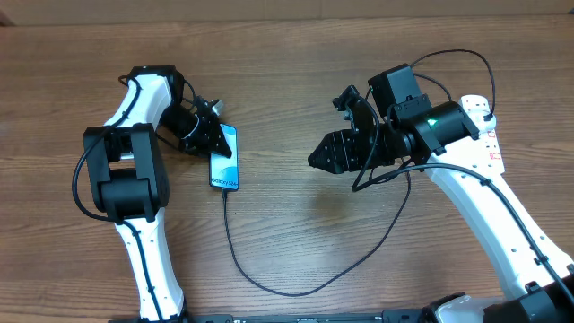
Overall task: Plug charger to phone and switch on socket
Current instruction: 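Lay the phone flat on the table and open the left gripper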
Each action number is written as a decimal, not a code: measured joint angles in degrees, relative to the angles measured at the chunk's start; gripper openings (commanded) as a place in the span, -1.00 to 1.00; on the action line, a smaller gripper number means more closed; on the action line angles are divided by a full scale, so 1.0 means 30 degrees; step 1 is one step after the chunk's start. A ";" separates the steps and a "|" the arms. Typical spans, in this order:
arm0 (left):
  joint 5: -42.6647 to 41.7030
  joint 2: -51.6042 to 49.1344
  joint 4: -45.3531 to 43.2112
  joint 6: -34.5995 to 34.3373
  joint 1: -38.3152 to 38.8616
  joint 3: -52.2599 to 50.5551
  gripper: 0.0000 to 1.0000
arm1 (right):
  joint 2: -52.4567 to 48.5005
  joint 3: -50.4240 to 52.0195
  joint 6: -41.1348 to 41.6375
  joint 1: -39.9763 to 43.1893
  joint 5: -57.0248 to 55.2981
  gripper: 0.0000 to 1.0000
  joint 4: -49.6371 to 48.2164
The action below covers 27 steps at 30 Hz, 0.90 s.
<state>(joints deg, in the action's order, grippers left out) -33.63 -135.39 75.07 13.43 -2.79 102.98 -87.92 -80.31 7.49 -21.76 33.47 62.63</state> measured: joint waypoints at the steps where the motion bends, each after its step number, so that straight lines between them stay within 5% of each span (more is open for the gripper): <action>1: 0.0022 0.0000 -0.0007 0.0000 0.0000 0.0000 -0.57 | 0.0000 0.0000 -0.0007 0.0000 -0.0007 0.11 0.0000; 27: 0.1056 0.0131 0.0080 -0.0568 0.0022 0.0000 -0.06 | 0.0000 0.0000 -0.0015 0.0000 -0.0022 0.11 0.0182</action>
<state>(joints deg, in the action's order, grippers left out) -30.46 -135.00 75.31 11.73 -2.72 102.98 -87.92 -80.31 7.44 -21.76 33.41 63.18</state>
